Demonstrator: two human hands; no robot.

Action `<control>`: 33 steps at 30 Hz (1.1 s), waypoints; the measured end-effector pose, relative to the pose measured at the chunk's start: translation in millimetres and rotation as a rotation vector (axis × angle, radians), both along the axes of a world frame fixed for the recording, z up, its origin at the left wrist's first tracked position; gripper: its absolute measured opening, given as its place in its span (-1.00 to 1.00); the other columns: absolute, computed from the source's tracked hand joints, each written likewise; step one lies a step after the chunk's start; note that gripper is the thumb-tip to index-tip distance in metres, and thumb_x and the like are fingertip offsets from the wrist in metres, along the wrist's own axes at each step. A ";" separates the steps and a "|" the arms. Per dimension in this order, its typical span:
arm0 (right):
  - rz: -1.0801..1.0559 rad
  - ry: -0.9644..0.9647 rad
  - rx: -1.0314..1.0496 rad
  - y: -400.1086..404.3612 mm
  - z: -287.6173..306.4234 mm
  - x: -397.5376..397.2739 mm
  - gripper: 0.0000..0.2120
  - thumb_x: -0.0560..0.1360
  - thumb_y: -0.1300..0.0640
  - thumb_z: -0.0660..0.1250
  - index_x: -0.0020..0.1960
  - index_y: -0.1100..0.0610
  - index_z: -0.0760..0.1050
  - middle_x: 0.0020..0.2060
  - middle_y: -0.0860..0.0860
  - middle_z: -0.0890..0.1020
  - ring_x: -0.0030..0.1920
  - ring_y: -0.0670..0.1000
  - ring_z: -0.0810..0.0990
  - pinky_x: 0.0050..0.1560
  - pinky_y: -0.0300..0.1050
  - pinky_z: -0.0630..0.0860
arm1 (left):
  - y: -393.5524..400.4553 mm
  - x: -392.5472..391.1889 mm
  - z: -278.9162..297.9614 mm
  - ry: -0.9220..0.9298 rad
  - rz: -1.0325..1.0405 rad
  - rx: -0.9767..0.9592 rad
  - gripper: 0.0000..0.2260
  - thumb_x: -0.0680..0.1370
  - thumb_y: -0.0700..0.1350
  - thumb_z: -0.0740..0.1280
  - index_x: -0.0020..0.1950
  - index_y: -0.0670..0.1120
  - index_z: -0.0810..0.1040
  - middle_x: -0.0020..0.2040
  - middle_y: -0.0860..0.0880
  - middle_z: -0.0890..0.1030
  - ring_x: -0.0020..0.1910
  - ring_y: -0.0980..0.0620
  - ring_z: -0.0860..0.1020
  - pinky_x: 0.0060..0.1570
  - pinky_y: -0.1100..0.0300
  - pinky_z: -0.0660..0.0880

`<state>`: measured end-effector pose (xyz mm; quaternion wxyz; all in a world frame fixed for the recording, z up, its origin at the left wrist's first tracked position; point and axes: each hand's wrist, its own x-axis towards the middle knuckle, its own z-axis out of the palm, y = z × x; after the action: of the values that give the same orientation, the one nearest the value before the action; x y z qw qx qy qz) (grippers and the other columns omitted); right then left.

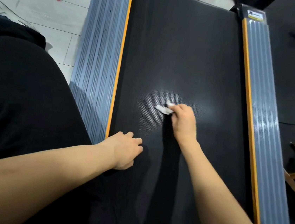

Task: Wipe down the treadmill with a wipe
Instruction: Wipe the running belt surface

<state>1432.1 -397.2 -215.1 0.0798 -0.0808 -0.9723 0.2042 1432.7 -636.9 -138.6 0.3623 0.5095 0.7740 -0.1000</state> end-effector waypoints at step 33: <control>-0.337 0.013 0.125 182.2 -0.7 -10.5 -0.57 0.49 0.38 0.21 0.27 0.11 0.61 0.12 0.16 0.67 0.10 0.14 0.62 0.12 -0.08 0.45 | 20.6 -70.8 -61.2 0.222 0.041 -0.062 0.01 0.50 0.52 0.12 0.44 0.18 -0.66 0.50 -0.13 -0.61 0.57 -0.25 -0.43 0.59 -0.21 -0.23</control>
<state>1421.6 -215.0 -215.8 0.1239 -0.2360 -0.9553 0.1276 1361.9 -616.3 -199.8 0.2918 0.4679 0.8162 -0.1725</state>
